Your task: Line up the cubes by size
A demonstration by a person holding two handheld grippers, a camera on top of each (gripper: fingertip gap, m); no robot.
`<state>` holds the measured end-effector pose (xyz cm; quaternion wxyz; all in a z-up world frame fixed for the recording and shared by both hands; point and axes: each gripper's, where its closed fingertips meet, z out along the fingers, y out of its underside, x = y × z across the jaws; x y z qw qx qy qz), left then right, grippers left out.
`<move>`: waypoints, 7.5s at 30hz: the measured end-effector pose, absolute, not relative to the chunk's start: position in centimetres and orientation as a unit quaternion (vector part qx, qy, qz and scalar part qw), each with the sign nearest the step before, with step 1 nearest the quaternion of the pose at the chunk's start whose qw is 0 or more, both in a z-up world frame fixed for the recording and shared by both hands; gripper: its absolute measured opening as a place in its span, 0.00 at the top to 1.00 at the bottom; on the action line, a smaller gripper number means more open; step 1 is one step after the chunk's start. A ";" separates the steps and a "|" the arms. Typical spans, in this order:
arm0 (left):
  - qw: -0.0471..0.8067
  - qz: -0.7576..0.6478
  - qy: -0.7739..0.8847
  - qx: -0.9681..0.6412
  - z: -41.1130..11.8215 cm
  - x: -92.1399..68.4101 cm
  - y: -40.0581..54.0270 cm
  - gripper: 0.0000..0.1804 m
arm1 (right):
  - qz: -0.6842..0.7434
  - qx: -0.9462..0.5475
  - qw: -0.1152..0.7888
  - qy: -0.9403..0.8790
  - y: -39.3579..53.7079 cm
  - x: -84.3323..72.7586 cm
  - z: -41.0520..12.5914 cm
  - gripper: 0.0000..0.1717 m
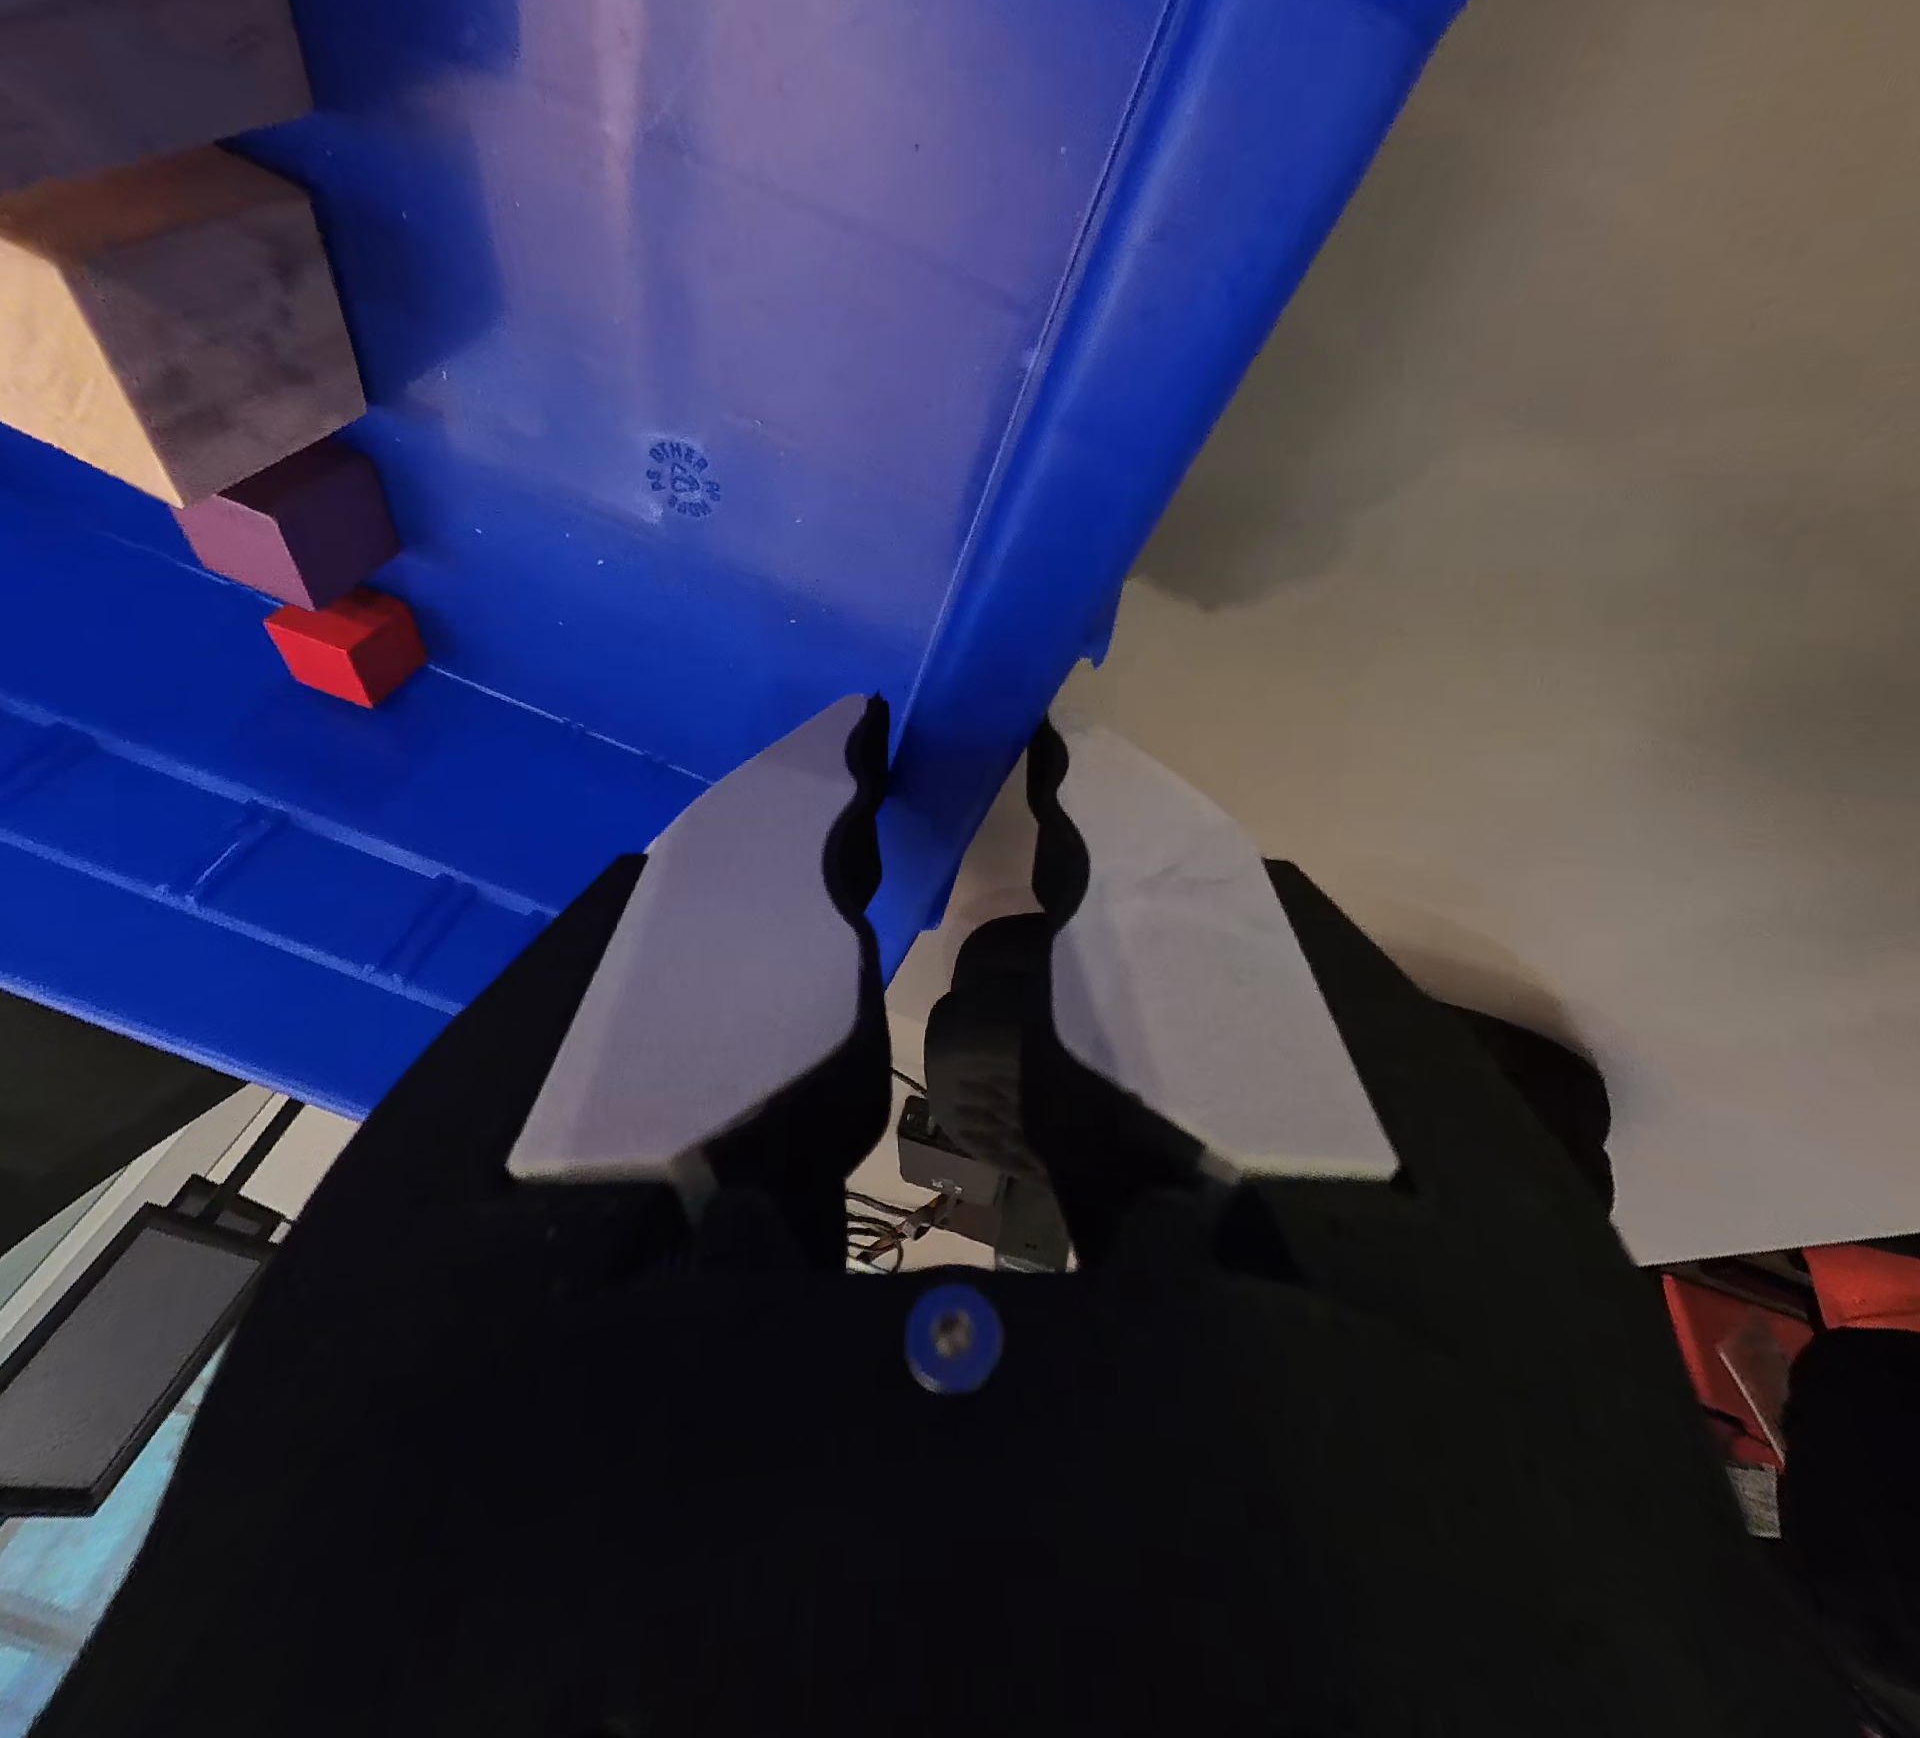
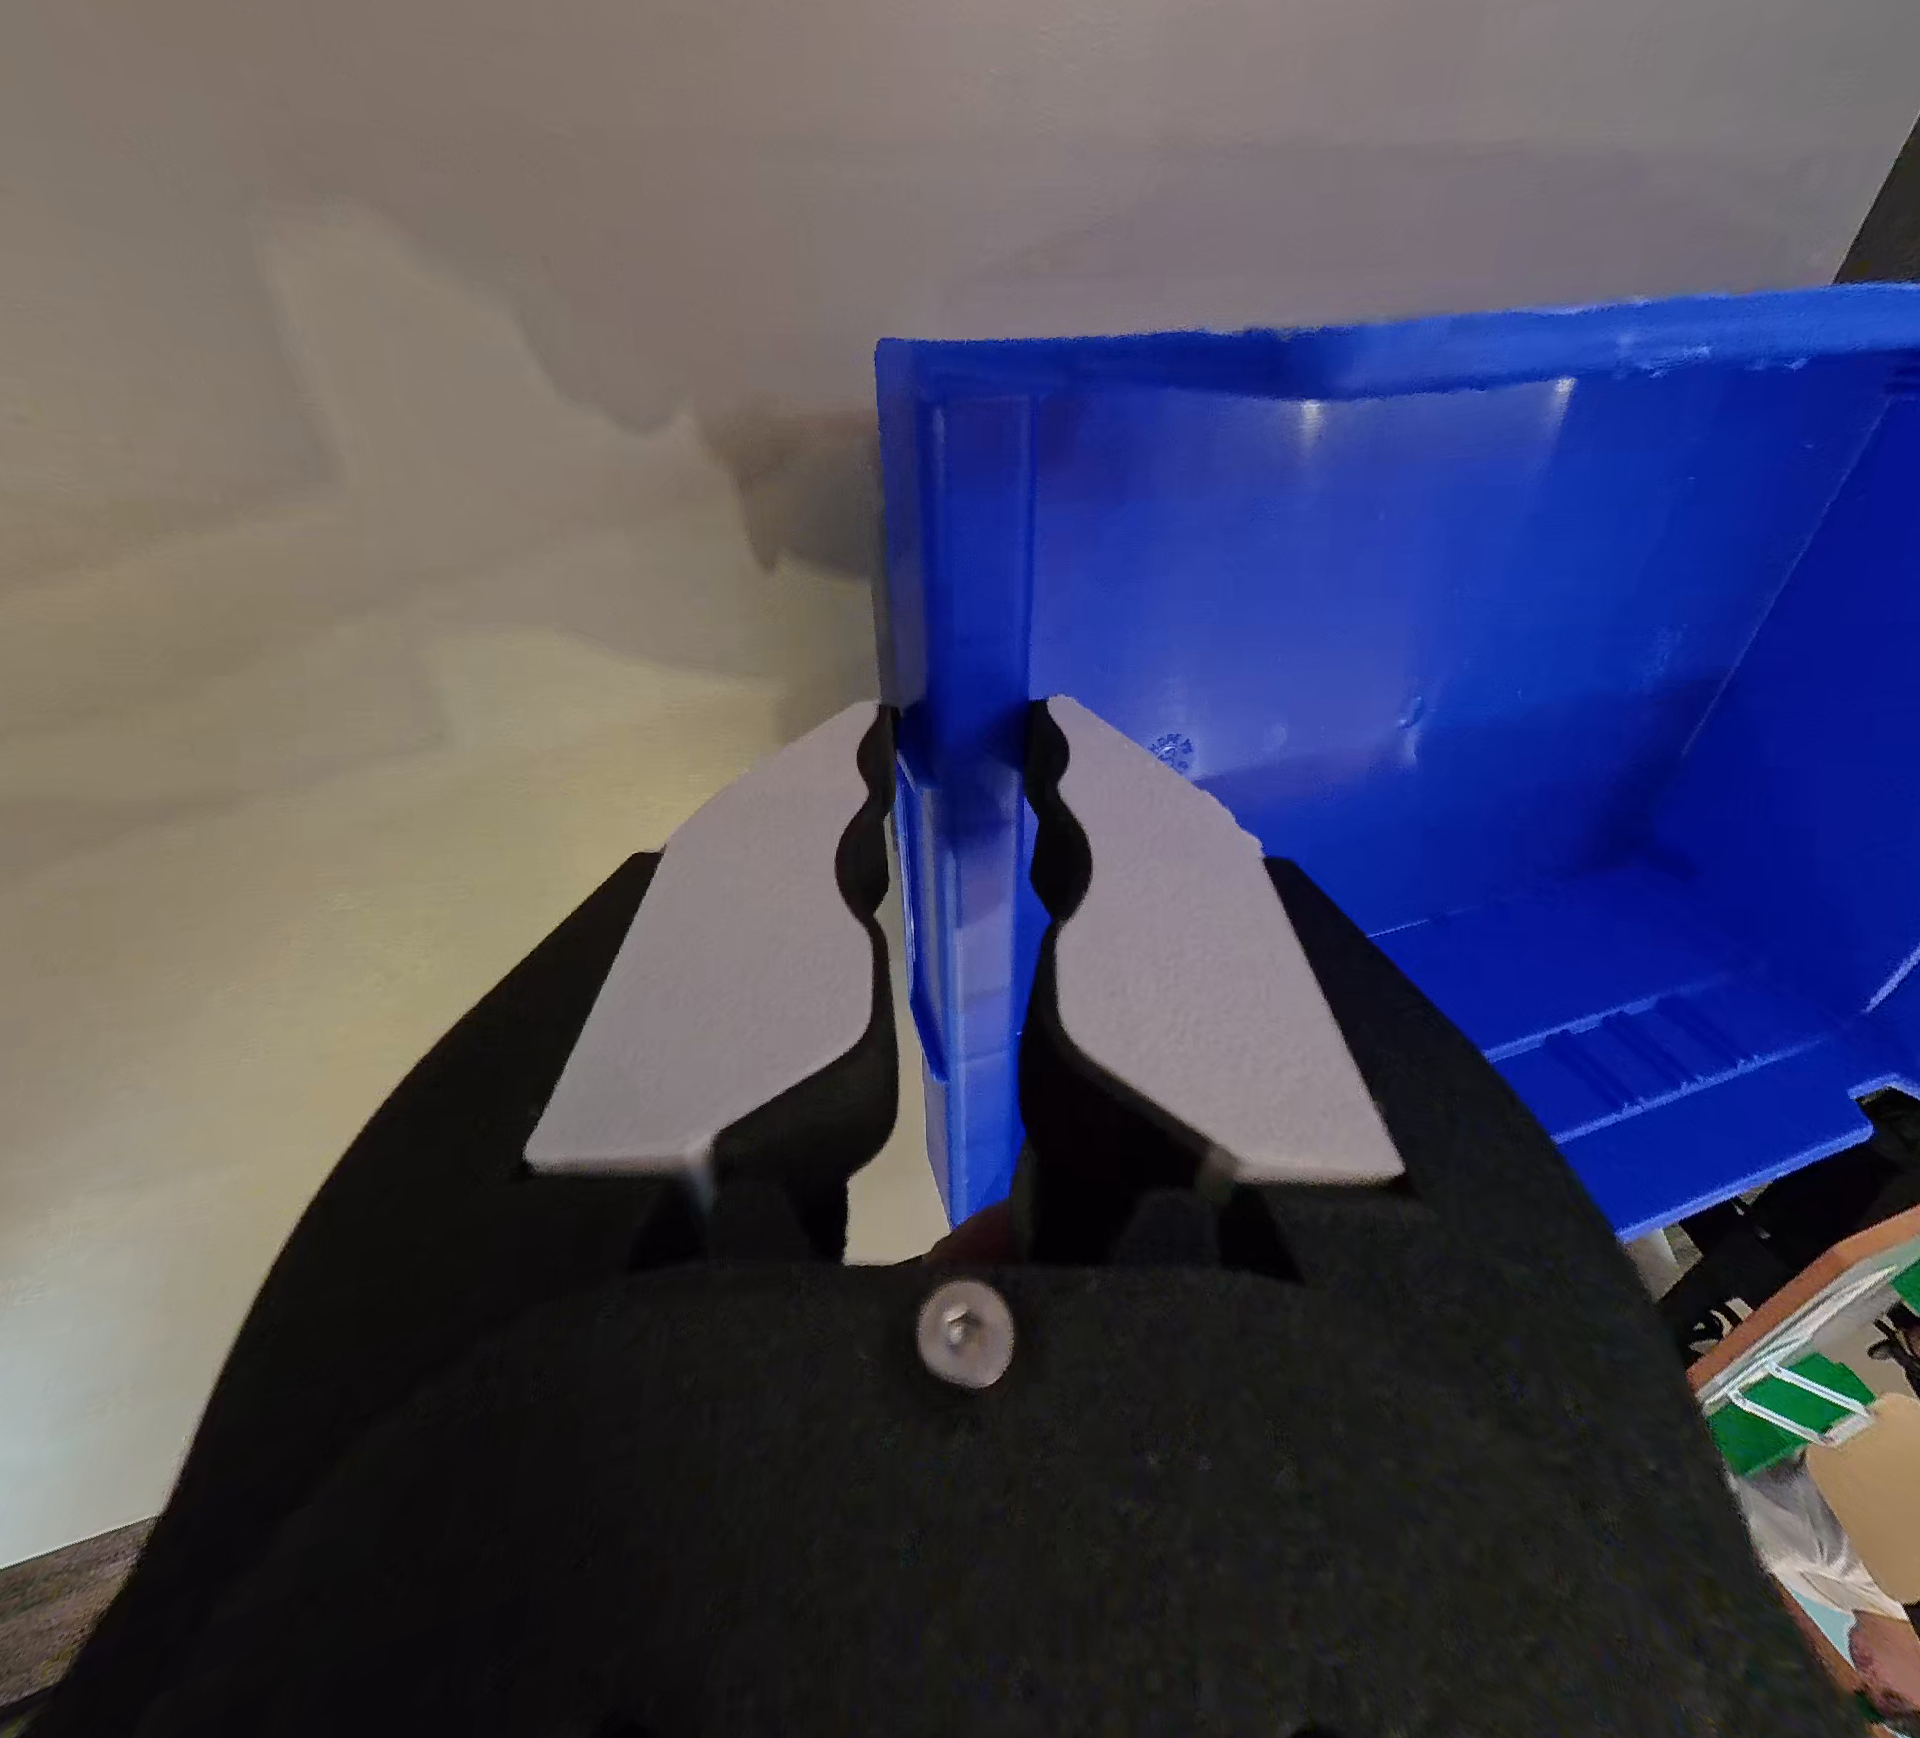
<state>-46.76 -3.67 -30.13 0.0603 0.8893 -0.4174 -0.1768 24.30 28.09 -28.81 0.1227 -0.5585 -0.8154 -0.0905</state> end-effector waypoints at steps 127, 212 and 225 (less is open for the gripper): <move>-0.196 -0.173 -0.464 0.847 -24.6 -47.7 14.5 0.57 | 0.133 -0.478 0.587 -0.640 18.5 -9.2 -26.8 0.79; -0.719 0.193 -0.470 0.474 -2.4 -9.9 11.2 0.65 | 0.555 -0.258 0.613 -0.500 10.8 -9.7 -1.3 0.65; -0.766 0.045 -0.391 0.508 2.1 -16.8 11.8 1.00 | 0.099 -0.462 0.589 -0.655 28.5 8.3 -3.4 0.65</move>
